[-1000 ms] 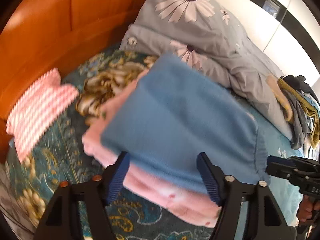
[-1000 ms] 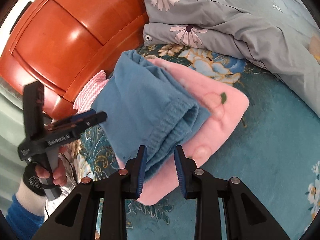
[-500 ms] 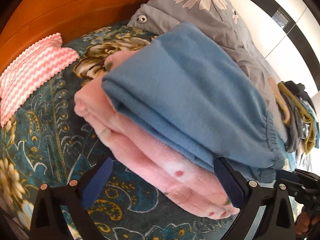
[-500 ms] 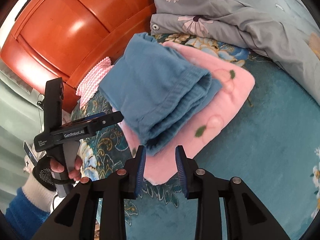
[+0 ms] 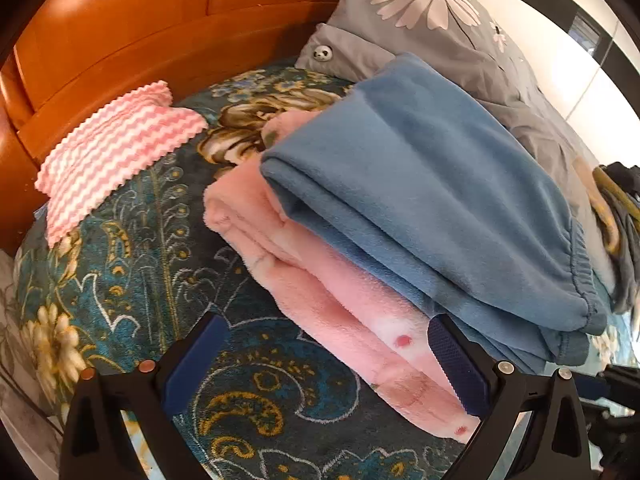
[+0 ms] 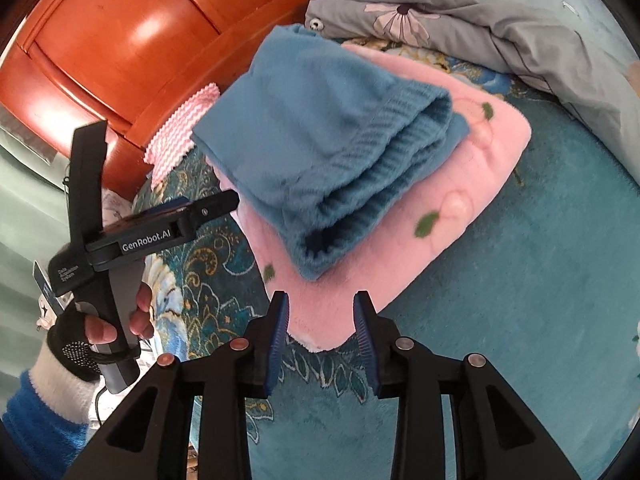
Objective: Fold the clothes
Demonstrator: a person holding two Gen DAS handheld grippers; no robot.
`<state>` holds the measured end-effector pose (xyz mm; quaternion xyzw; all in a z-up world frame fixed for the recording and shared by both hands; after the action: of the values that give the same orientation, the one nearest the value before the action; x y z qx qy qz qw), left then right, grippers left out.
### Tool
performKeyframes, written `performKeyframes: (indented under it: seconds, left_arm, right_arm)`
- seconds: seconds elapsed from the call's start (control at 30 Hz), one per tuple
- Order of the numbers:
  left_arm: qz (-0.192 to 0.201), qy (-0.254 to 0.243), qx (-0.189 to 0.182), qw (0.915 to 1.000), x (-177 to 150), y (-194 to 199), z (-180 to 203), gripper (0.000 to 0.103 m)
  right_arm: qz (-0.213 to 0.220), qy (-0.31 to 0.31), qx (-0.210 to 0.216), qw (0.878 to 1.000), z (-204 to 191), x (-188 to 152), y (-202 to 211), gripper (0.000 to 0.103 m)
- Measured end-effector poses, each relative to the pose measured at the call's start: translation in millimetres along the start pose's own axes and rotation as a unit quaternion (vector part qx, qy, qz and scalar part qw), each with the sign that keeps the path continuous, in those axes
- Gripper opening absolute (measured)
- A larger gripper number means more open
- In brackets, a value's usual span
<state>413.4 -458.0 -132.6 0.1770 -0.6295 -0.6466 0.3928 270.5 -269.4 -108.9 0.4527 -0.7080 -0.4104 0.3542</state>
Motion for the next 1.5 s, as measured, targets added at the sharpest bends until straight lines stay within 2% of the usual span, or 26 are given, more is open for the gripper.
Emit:
performKeyframes:
  seconds: [0.07,0.23,0.53,0.7,0.77,1.1,1.13,1.23,1.5]
  left_arm:
    - [0.014,-0.006,0.002,0.9999,0,3,1,0.103]
    - [0.029,-0.030,0.037,0.9984,-1,9,7,0.103]
    - [0.031,-0.075,0.081,0.9934,-3,10,26,0.103]
    - [0.012,-0.089,0.065,0.9938,-6,1,29,0.103]
    - [0.004,-0.090,0.060,0.9941,-6,-3,28,0.103]
    - [-0.007,-0.099,0.055,0.9936,-10,-10,23,0.103]
    - [-0.008,-0.098,0.052,0.9938,-11,-9,23,0.103]
    - [-0.010,-0.096,0.046,0.9942,-11,-10,22,0.103]
    - [-0.004,-0.104,0.058,0.9929,-11,-9,22,0.103]
  right_arm:
    - [-0.004,0.001,-0.002,1.000,0,-1,-2,0.035]
    - [-0.009,0.003,-0.010,1.000,1,-2,-6,0.035]
    - [-0.015,0.000,-0.018,1.000,4,-2,-10,0.035]
    - [-0.018,0.001,-0.024,1.000,3,0,-14,0.036]
    - [-0.020,-0.001,-0.024,1.000,4,0,-16,0.048]
    - [-0.030,-0.008,-0.029,0.999,9,0,-24,0.065]
    - [-0.031,-0.009,-0.029,0.999,10,0,-25,0.073]
    - [-0.034,-0.013,-0.026,0.999,12,0,-26,0.084]
    - [-0.039,-0.010,-0.029,0.999,13,2,-27,0.089]
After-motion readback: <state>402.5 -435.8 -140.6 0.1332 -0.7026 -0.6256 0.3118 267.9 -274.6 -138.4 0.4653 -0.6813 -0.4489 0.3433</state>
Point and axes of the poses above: each gripper's, at about its wrist camera, not at the fingertips, and y roughly against the way its jaws point, z to its right, x to its top, the point moved 5 cm from there along -y, roughly the way its jaws point, and after that the axes turned 13 degrees about -z, right-handed, at the moved point
